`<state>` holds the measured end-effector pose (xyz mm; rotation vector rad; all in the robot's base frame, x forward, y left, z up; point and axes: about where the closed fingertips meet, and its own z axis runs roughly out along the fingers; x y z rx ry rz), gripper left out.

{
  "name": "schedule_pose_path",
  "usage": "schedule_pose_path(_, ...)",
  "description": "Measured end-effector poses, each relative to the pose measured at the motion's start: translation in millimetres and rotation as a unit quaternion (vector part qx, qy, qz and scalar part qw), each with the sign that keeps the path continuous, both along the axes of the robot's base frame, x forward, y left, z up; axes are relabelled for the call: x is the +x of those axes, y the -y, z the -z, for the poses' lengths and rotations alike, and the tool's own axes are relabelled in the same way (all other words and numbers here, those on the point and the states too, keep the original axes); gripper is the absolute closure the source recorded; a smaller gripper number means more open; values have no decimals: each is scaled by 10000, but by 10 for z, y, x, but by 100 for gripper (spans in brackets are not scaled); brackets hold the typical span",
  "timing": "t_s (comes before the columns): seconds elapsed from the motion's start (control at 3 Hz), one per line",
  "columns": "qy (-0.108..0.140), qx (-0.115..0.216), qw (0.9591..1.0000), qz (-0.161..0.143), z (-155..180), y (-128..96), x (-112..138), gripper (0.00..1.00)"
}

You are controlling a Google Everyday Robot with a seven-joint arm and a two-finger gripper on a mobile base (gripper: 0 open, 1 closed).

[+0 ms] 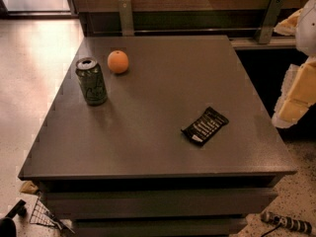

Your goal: Knock green can over

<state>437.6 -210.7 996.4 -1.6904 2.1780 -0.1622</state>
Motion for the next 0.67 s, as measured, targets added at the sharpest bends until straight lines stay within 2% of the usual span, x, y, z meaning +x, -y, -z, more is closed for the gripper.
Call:
schedule_pose_path(0.33, 1, 0, 10000, 0, -1, 0, 0, 0)
schedule_pose_path(0.67, -41, 338, 9992, -228, 84, -240, 18, 0)
